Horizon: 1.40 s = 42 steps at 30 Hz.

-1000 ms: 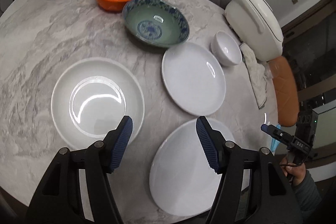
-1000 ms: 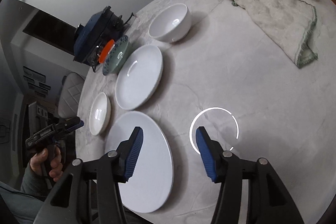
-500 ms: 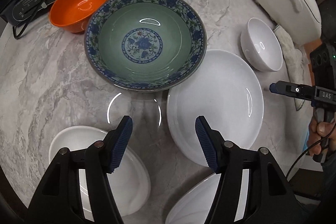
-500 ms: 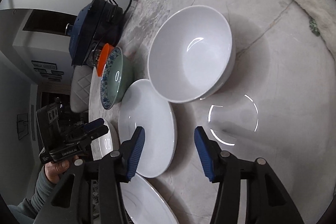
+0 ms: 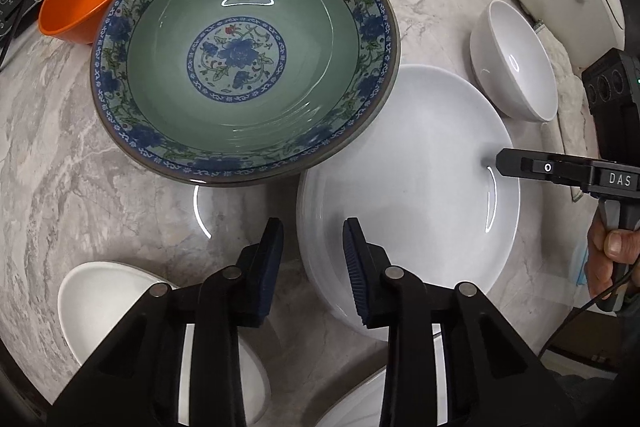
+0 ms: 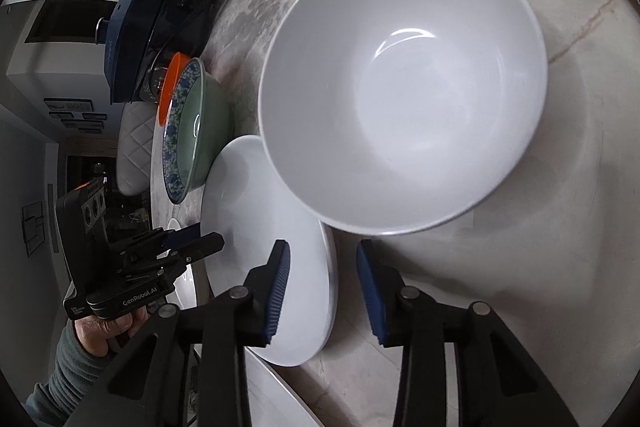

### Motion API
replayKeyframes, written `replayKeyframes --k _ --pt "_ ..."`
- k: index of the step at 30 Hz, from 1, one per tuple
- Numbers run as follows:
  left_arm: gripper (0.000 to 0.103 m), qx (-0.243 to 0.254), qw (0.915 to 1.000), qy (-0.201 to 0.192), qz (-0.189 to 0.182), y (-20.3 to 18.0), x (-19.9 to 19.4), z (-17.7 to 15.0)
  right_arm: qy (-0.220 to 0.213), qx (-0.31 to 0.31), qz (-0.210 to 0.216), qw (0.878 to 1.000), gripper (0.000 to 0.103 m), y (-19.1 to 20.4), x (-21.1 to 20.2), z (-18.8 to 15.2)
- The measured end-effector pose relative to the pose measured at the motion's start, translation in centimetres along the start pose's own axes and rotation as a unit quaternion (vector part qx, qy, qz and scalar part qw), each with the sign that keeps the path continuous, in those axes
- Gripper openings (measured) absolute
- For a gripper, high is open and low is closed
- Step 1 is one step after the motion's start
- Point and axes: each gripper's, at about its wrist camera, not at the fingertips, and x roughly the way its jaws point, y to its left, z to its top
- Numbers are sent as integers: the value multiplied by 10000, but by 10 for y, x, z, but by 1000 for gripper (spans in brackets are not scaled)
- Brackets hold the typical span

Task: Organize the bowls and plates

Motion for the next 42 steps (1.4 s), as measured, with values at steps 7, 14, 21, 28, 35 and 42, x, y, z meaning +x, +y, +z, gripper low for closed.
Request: replayKeyframes --k 7,14,21,28,35,42 --pt "16 -78 9999 40 -100 5 10 1 158 -236 -293 9992 26 14 8 -1" --pt "15 -15 9998 121 143 -7 14 4 150 -285 -608 9976 8 11 7 -4" --pt "14 7 9998 98 188 -11 10 -4 111 -409 -862 9954 9 22 10 -5" --pt "14 -1 9998 94 159 -16 5 -12 39 -320 -849 9959 9 24 3 -7" --pt "13 -11 9998 118 128 -26 -1 -13 1 -296 -914 9954 9 27 -2 -8" --pt "13 -92 9997 207 31 -20 -2 2 -31 -157 -885 9959 10 22 -4 -4"
